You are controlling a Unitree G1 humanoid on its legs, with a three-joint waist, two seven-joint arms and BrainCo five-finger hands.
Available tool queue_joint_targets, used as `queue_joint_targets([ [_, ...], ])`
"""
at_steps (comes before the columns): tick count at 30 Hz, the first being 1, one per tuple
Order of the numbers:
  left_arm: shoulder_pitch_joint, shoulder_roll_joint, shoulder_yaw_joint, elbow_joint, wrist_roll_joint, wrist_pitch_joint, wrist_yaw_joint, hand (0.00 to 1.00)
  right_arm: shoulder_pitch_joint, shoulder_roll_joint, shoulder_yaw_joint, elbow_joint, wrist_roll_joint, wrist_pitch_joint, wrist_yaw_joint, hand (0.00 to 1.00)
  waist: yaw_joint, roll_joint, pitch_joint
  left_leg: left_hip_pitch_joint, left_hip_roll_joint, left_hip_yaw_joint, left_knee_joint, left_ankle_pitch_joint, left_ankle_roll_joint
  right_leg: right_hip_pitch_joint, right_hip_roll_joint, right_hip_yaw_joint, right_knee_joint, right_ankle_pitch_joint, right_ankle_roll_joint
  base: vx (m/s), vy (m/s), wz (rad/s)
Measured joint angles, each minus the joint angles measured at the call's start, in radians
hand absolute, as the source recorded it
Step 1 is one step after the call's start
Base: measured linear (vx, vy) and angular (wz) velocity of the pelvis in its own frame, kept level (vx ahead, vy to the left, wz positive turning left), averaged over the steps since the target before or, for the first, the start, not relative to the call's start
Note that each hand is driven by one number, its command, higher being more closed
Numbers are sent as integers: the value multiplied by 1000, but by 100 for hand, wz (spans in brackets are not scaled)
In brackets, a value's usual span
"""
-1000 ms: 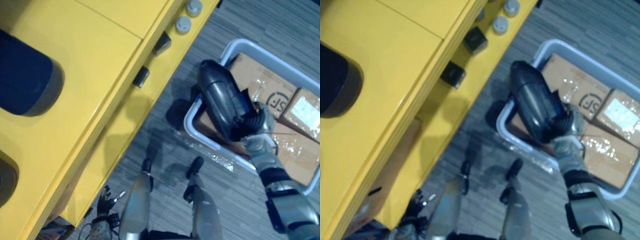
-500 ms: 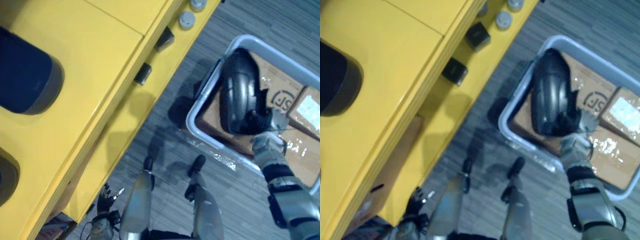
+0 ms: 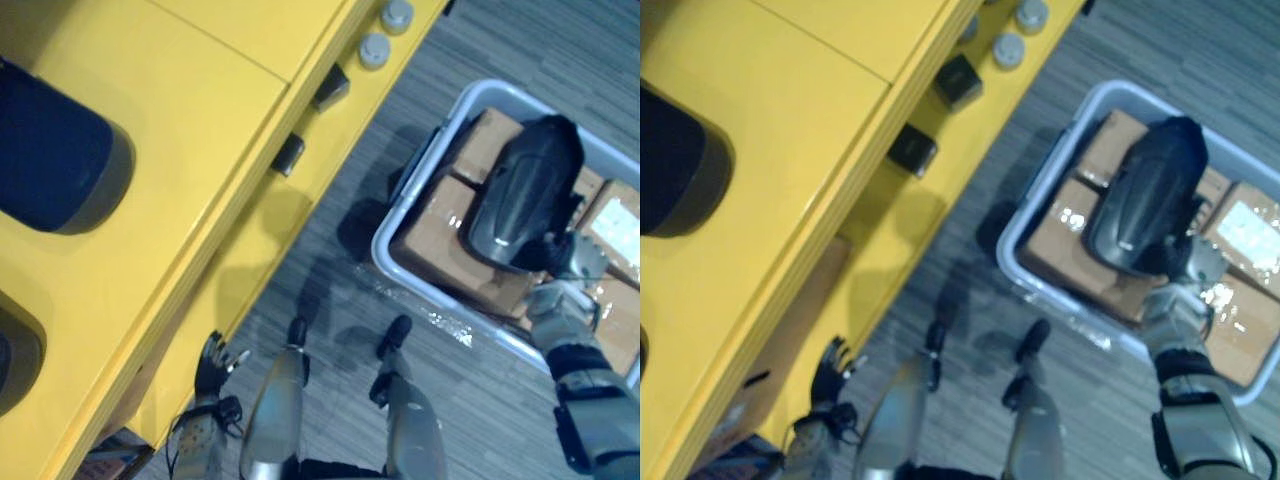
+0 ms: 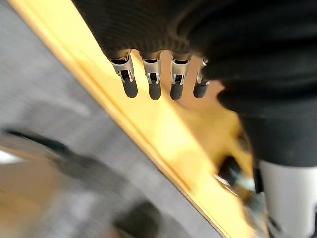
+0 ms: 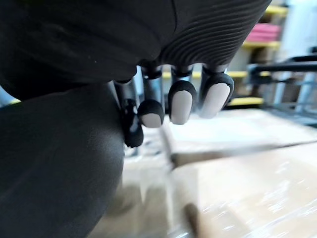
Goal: Walk over and take plastic housings, then place them on the shelf
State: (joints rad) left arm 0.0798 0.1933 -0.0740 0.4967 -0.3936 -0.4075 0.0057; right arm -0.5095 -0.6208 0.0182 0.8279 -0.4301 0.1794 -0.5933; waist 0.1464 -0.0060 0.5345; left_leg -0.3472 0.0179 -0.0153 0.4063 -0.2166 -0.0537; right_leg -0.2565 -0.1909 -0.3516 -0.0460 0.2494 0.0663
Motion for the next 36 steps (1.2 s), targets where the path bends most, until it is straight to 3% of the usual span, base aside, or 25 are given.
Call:
queue_joint_targets([
  [2, -3, 13, -31, -52, -1, 21, -38, 0, 31, 0, -9, -31, 25, -15, -21, 100, -15, -1, -4, 16, 0, 2, -11, 1, -1, 14, 0, 0, -7, 1, 1, 6, -7, -4],
  [6, -30, 26, -104, -157, -1, 115, -114, 0, 116, 11, -44, -154, 44, -55, -65, 100, -49, -9, -43, 72, -2, 27, -54, 13, -2, 47, 1, 18, -32, 12, 2, 39, -14, -15],
  [7, -37, 26, -115, -205, -2, 148, -135, 0, 154, 40, -67, -206, 43, -74, -85, 100, -61, -12, -100, 74, 3, 36, -66, 13, -2, 38, 5, 23, -32, 9, -1, 54, -15, -15],
  [10, -56, 35, -138, -321, -1, 224, -139, 0, 219, 104, -88, -322, 43, -91, -110, 100, -82, -18, -201, 105, 13, 62, -95, 11, -4, 38, 14, 40, -32, 4, -5, 84, -21, -27],
  [17, -135, 32, -181, -401, -31, 381, -120, 0, 322, 203, -124, -447, 12, -138, -141, 100, -111, -21, -319, 180, 28, 83, -109, 3, -7, 92, 23, 53, -33, -13, 0, 15, -15, -10],
  [21, -141, 14, -196, -405, -29, 480, -87, 0, 354, 223, -124, -505, -62, -202, -148, 100, -122, -23, -355, 216, 33, 93, -118, 3, -8, 120, 25, 54, -41, -29, -4, -32, -30, -5],
  [26, -179, 10, -222, -402, -20, 553, -54, 0, 365, 229, -120, -519, -140, -303, -146, 100, -139, -24, -377, 245, 42, 106, -121, 1, -12, 144, 32, 56, -42, -36, 1, -9, -17, -4],
  [30, -218, 13, -223, -349, -21, 636, -65, 0, 391, 229, -108, -519, -185, -377, -96, 100, -157, -23, -401, 262, 44, 108, -127, 1, -13, 153, 33, 58, -42, -30, 5, 27, 2, -3],
  [33, -226, 15, -223, -294, -22, 673, -77, 0, 396, 227, -74, -518, -207, -403, -56, 100, -164, -24, -405, 285, 45, 116, -144, 2, -14, 162, 33, 64, -42, -27, 9, 40, 13, -8],
  [36, -236, 20, -223, -241, -22, 677, -77, 0, 411, 227, -32, -493, -233, -432, -19, 100, -165, -23, -405, 306, 47, 119, -160, 3, -15, 175, 31, 65, -43, -29, 11, 33, 14, -4],
])
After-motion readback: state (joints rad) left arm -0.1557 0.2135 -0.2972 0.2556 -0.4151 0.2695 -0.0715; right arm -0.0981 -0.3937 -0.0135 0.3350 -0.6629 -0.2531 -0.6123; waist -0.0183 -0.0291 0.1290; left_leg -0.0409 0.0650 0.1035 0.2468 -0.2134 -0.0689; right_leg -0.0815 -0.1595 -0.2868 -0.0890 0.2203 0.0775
